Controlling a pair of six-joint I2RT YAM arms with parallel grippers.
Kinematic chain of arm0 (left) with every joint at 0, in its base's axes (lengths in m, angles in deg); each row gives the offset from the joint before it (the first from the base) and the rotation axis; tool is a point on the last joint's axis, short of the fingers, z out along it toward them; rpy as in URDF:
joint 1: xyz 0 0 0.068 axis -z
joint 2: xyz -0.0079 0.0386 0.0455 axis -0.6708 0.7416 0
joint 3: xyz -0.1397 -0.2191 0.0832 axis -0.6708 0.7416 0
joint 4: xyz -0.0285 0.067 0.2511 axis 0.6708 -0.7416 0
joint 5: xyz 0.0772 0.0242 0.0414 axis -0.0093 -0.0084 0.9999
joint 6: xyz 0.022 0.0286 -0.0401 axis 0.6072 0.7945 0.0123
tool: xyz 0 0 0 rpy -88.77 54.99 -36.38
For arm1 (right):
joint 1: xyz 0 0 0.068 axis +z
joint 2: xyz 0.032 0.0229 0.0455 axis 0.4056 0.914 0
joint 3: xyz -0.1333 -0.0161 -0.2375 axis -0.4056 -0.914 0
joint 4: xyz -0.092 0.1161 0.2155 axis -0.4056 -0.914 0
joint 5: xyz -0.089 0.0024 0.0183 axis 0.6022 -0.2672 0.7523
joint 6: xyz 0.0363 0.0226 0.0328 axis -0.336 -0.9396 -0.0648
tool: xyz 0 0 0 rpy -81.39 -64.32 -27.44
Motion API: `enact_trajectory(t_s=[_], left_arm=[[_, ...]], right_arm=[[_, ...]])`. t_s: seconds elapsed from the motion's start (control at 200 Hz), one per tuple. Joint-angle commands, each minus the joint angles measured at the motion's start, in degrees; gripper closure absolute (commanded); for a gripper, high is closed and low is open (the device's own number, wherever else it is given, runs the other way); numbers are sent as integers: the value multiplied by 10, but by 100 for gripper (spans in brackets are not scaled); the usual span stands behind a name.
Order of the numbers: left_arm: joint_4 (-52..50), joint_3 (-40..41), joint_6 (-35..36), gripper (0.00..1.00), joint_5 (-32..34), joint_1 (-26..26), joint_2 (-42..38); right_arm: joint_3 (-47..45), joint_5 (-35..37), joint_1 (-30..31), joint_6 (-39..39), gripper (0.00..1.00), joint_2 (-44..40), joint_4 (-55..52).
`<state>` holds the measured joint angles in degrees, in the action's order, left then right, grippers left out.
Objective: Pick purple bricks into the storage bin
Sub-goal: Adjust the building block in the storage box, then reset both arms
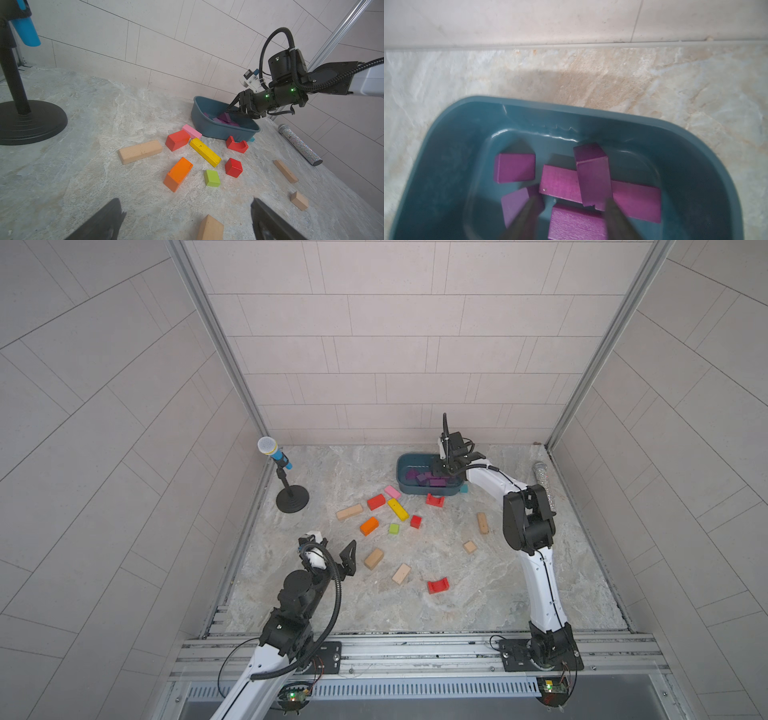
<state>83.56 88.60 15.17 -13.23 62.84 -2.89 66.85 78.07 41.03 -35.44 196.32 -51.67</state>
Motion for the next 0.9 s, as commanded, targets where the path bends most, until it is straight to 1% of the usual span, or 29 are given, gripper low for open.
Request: enact_trajectory(t_s=[0.0,0.135,0.25,0.3,0.4,0.515,0.56,0.61,0.67,0.741,0.821,0.896], left_arm=[[14,17,-1,0,-2,1,1],[14,17,-1,0,-2,1,-1],[12,16,-2,0,-4,1,-4],[8,17,-1,0,-5,2,-8],[1,16,-2,0,-4,2,-18],[-7,16,-4,0,-2,2,-27],[-6,15,-4,0,0,1,-26],[-5,12,-3,0,3,2,-24],[-3,4,2,0,11,2,-18],[1,-16,12,0,32,2,0],[11,-40,26,0,69,2,37],[26,-61,43,0,126,1,85]], right_arm=[[-49,1,5,23,0,-77,15],[-174,-12,5,48,0,-178,92],[-341,-42,4,81,0,-295,209],[-419,-35,4,90,0,-350,271],[-564,28,3,124,0,-474,382],[-719,116,3,207,0,-609,494],[-779,165,3,239,0,-650,529],[-833,245,0,248,0,-688,561],[-881,328,-10,245,0,-717,584],[-925,371,-32,236,0,-726,602],[-949,377,-56,219,0,-705,613],[-956,381,-62,223,0,-662,637]])
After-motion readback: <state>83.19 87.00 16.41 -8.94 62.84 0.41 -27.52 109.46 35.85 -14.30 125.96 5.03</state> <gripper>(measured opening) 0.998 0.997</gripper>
